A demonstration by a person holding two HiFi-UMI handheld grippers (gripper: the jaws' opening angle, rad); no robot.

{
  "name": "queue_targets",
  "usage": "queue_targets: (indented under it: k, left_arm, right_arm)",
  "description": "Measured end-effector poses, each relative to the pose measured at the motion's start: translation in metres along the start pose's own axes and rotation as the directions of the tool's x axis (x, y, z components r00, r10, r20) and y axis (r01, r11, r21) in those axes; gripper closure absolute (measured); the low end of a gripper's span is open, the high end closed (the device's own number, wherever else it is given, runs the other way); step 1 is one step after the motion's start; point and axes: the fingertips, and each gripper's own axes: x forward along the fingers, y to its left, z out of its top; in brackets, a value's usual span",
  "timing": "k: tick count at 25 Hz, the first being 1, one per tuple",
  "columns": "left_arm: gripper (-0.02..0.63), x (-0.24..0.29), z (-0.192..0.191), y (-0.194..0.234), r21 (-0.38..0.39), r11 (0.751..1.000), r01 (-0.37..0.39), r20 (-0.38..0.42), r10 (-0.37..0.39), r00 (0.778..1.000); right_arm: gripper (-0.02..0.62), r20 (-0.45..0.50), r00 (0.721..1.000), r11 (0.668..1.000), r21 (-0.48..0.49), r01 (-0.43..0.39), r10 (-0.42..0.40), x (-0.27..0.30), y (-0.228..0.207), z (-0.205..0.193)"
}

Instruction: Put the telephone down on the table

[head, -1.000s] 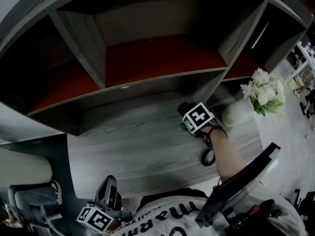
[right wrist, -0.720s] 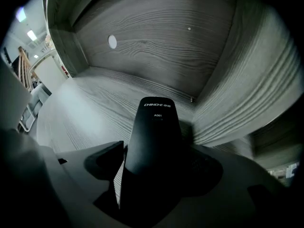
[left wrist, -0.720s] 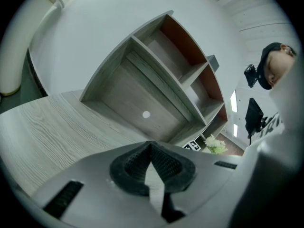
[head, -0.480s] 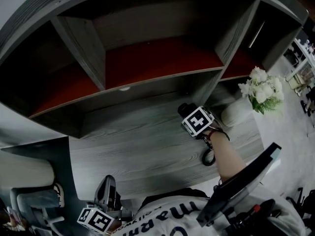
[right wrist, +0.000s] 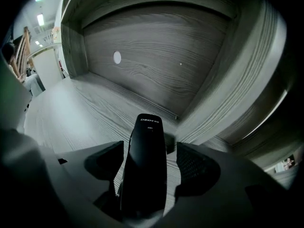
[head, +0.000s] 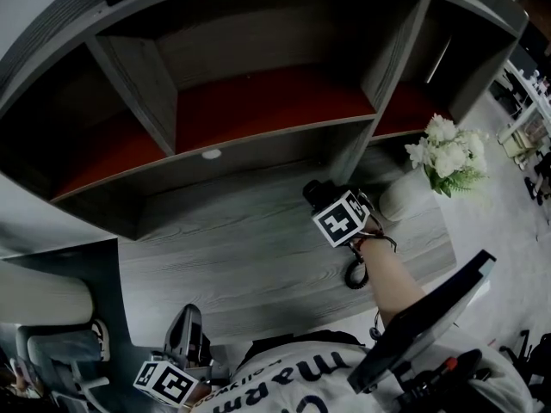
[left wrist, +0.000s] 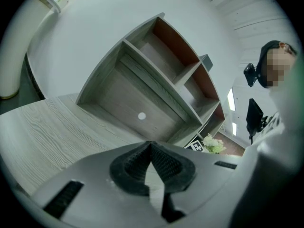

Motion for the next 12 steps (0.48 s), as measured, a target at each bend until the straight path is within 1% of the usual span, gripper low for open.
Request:
queue_targets:
  k: [6, 12]
  left_arm:
    - [0.597, 0.000, 0.001, -0.013, 0.013, 1.000, 0.019, 0.018, -0.019, 1.000]
    - [0.597, -0.004, -0.001, -0.017, 0.001, 1.000, 0.022, 0.042, -0.022, 0.999]
  right_arm:
    - [0.242, 0.049, 0.999, 1.000, 0.022, 0.004, -0.005, -0.008, -0.003, 0.004]
    - [0.242, 0.093, 0.995, 0.999, -0.005, 0.032, -0.032, -0.021, -0.006, 0.008]
